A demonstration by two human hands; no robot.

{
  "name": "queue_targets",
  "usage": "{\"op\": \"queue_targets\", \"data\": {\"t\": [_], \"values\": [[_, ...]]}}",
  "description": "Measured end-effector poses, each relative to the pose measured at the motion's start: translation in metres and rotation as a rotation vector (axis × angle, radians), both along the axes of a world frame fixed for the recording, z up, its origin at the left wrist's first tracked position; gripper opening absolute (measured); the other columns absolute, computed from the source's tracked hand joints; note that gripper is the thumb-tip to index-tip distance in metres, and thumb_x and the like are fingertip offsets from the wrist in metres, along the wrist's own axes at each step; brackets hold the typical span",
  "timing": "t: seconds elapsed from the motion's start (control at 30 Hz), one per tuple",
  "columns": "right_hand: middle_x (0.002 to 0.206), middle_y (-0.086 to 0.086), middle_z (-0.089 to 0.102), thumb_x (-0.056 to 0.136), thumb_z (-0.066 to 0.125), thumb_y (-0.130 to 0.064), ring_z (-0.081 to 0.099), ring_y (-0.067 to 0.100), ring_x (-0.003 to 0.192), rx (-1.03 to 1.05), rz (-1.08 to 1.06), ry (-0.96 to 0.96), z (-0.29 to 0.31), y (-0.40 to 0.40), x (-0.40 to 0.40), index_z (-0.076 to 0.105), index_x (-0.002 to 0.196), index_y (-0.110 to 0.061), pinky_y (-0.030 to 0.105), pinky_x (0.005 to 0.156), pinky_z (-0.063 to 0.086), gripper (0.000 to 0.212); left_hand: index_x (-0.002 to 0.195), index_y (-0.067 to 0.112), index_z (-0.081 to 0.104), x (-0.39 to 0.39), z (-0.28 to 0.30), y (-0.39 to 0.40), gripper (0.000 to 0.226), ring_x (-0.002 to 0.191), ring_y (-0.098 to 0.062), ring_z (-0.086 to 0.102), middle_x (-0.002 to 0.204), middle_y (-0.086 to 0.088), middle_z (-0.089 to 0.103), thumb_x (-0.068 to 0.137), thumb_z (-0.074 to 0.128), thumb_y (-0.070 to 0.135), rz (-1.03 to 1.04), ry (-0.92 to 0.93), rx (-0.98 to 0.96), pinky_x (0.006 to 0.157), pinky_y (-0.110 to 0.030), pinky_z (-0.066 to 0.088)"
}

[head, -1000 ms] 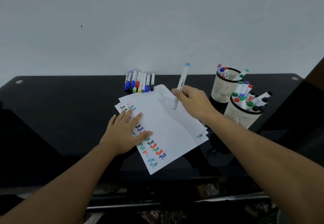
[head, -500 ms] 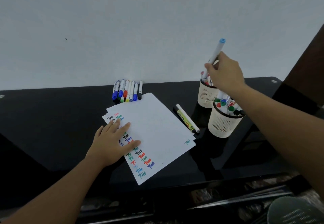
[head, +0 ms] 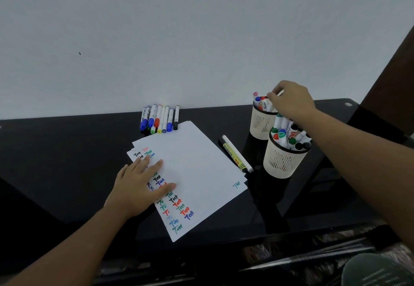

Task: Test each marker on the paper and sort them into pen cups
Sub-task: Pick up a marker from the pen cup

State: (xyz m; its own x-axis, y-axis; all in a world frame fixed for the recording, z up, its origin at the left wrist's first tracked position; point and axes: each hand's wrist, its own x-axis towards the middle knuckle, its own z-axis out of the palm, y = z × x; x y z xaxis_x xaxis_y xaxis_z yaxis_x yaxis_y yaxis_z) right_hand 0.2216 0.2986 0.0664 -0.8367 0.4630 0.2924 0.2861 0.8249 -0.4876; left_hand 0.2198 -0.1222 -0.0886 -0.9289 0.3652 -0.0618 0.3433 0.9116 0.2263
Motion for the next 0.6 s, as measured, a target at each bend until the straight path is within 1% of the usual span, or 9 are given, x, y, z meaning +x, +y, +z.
{"op": "queue_targets", "data": {"t": [0.1,0.17,0.27,0.33,0.4,0.5,0.53,0.6], "values": [[0.116,0.004,0.070,0.101,0.062,-0.038,0.068,0.024,0.093,-0.003,0.015,-0.017,-0.002,0.000,-0.001,0.067,0.107,-0.020,0.036,0.073,0.054,0.019,0.158,0.050,0.013,0.000,0.000,0.000,0.112,0.156,-0.014,-0.006,0.170,0.008,-0.001,0.062,0.010,0.107,0.002,-0.007,0.001,0.126,-0.045,-0.005],[0.116,0.004,0.070,0.100,0.062,-0.040,0.066,0.023,0.096,0.012,0.016,-0.021,-0.001,-0.002,-0.001,0.068,0.107,-0.021,0.037,0.075,0.054,0.021,0.158,0.050,0.015,0.000,0.000,0.000,0.112,0.156,-0.014,-0.005,0.170,0.008,0.000,0.062,0.011,0.107,0.001,0.001,0.016,0.126,-0.045,-0.003],[0.111,0.003,0.071,0.099,0.061,-0.044,0.066,0.023,0.095,0.059,0.025,-0.014,0.001,-0.009,0.000,0.064,0.111,-0.025,0.043,0.080,0.059,0.022,0.158,0.049,0.018,0.000,-0.001,-0.001,0.113,0.156,-0.014,-0.002,0.170,0.008,0.002,0.061,0.013,0.107,0.006,0.006,0.039,0.126,-0.045,-0.002],[0.103,0.000,0.072,0.100,0.059,-0.045,0.067,0.023,0.092,0.103,0.048,0.018,0.005,-0.018,0.001,0.062,0.112,-0.027,0.043,0.078,0.059,0.022,0.158,0.047,0.020,-0.001,-0.001,0.000,0.115,0.156,-0.015,0.000,0.170,0.007,0.005,0.060,0.016,0.107,0.003,-0.011,0.054,0.126,-0.046,-0.001],[0.090,-0.005,0.071,0.101,0.058,-0.043,0.067,0.021,0.087,0.146,0.103,0.086,0.012,-0.031,0.002,0.062,0.109,-0.028,0.040,0.075,0.057,0.017,0.157,0.044,0.025,-0.002,0.004,0.000,0.116,0.156,-0.017,0.005,0.170,0.005,0.010,0.060,0.024,0.106,-0.001,-0.029,0.107,0.126,-0.047,0.003],[0.074,-0.013,0.064,0.102,0.057,-0.038,0.064,0.016,0.077,0.155,0.245,0.154,0.018,-0.060,0.002,0.064,0.104,-0.028,0.037,0.072,0.055,0.013,0.157,0.040,0.028,-0.007,0.014,-0.001,0.108,0.155,-0.022,0.012,0.169,0.003,0.014,0.068,0.048,0.096,0.025,-0.095,0.185,0.125,-0.049,0.011],[0.072,-0.014,0.063,0.102,0.057,-0.037,0.063,0.014,0.075,0.154,0.302,0.146,0.017,-0.071,0.001,0.065,0.103,-0.028,0.037,0.073,0.055,0.012,0.157,0.040,0.028,-0.009,0.016,-0.001,0.105,0.155,-0.022,0.012,0.169,0.004,0.013,0.069,0.052,0.093,0.027,-0.106,0.182,0.125,-0.049,0.012],[0.075,-0.014,0.063,0.101,0.056,-0.036,0.062,0.013,0.077,0.169,0.421,0.090,0.005,-0.095,-0.004,0.066,0.103,-0.029,0.039,0.077,0.055,0.012,0.155,0.041,0.032,-0.010,0.014,-0.005,0.102,0.154,-0.021,0.012,0.169,0.005,0.014,0.070,0.049,0.094,0.013,-0.084,0.146,0.126,-0.049,0.011]]}}
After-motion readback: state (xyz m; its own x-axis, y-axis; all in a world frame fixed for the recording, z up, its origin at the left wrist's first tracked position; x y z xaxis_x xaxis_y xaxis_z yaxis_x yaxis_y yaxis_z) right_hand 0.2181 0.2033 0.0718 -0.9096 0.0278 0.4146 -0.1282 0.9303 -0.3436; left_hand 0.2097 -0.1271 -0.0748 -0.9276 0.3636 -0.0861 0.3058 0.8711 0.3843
